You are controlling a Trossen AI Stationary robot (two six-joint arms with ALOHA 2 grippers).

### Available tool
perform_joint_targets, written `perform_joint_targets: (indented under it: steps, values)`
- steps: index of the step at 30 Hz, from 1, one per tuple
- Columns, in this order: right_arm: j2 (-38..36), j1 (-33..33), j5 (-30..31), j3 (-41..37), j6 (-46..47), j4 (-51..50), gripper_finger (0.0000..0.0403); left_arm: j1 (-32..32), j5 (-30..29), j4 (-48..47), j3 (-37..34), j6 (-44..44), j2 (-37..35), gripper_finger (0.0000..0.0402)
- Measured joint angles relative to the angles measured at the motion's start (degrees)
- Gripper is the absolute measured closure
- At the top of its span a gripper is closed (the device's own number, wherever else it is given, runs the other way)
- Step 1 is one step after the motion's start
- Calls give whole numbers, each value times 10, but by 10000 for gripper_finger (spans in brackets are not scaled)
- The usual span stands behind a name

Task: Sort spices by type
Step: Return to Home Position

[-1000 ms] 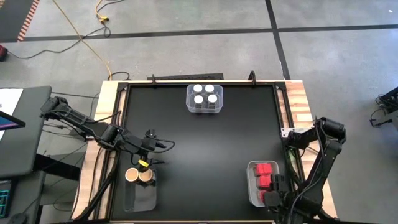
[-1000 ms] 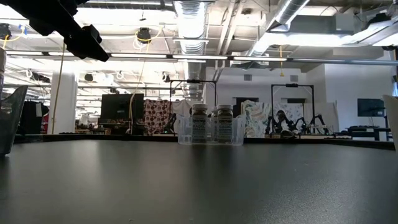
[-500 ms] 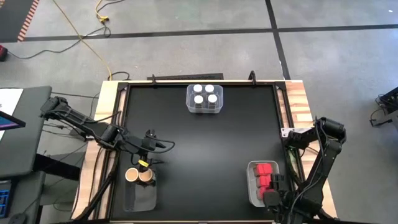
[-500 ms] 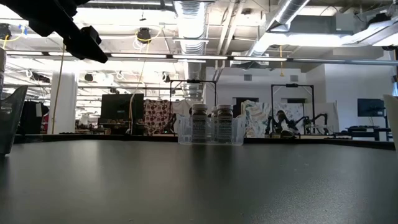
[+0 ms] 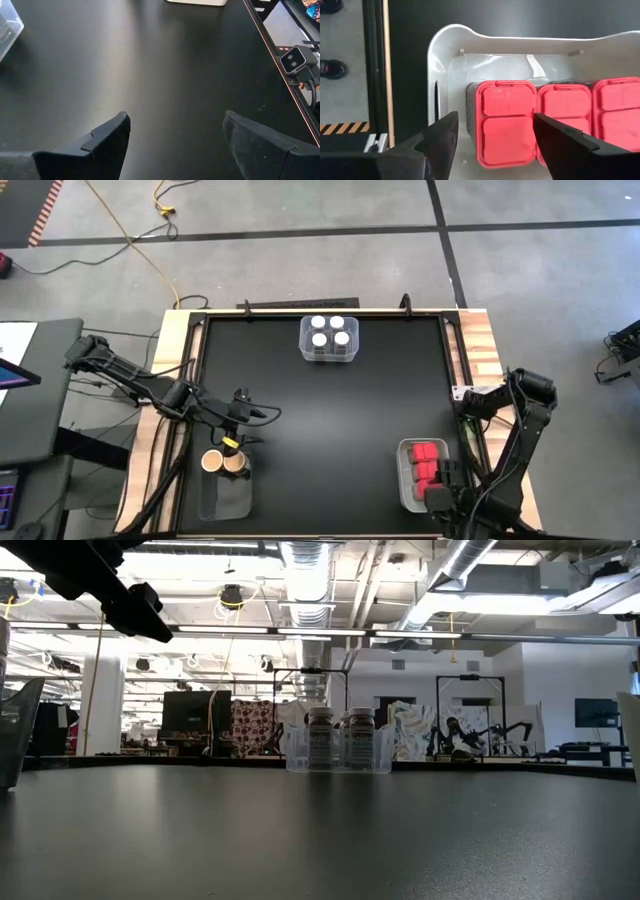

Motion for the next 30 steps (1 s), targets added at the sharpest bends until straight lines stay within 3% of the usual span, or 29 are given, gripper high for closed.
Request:
perform_joint_targets:
  steps: [11, 15, 22, 26, 30]
  values:
    - [0, -8, 2, 128, -18, -189, 117, 0, 0, 0, 0, -2, 0, 95]
    - [0, -22, 8, 157, -39, -194, 117, 0, 0, 1, 0, -3, 0, 95]
    - [0, -87, 229, 159, -15, -157, 117, 2, 0, 3, 0, -6, -14, 95]
    - [0, -144, 261, 159, -4, -147, 117, 6, 7, -5, 0, 6, -40, 95]
    - [0, -207, 261, 159, -82, -85, 117, 8, 46, -7, 0, 78, -72, 95]
